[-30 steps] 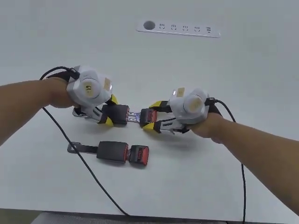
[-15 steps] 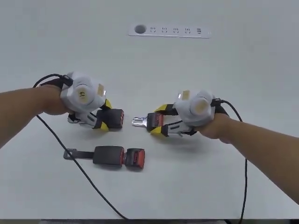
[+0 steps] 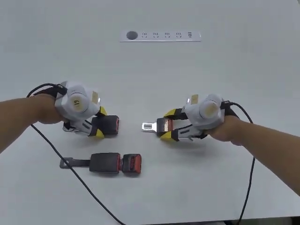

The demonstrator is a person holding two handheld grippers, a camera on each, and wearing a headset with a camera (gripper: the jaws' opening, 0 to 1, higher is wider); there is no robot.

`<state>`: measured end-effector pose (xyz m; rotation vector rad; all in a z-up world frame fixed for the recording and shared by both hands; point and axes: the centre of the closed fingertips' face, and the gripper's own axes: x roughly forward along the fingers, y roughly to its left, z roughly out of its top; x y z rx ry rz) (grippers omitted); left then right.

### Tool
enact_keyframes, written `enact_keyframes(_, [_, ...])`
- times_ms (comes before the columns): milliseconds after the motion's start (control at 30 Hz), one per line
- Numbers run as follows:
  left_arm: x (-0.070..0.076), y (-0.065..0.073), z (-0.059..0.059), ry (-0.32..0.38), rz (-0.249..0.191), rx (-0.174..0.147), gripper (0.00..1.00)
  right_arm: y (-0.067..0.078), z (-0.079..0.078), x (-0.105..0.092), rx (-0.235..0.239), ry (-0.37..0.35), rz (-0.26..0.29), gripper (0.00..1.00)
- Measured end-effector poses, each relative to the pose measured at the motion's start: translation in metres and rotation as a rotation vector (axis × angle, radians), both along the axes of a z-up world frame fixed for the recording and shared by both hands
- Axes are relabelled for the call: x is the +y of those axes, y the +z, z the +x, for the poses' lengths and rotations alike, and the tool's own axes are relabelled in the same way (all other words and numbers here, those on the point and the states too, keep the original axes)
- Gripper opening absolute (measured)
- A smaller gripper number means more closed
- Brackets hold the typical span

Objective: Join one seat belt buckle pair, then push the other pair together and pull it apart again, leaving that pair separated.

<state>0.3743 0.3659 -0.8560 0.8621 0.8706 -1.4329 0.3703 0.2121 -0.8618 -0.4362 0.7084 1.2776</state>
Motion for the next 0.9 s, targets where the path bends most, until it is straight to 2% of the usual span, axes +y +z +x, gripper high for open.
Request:
enact_keyframes(333, [0.0, 0.0, 0.0, -0.009, 0.012, -0.006, 0.35, 0.002, -0.005, -0.027, 0.0, -0.015, -0.029, 0.37])
enact_keyframes(633, [0.0, 0.0, 0.0, -0.006, 0.007, -0.004, 0.35, 0.004, -0.009, -0.043, 0.006, -0.04, -0.046, 0.38])
enact_keyframes(900, [-0.001, 0.0, -0.002, -0.026, 0.019, -0.013, 0.34, 0.003, -0.007, -0.044, 0.008, -0.041, -0.049, 0.38])
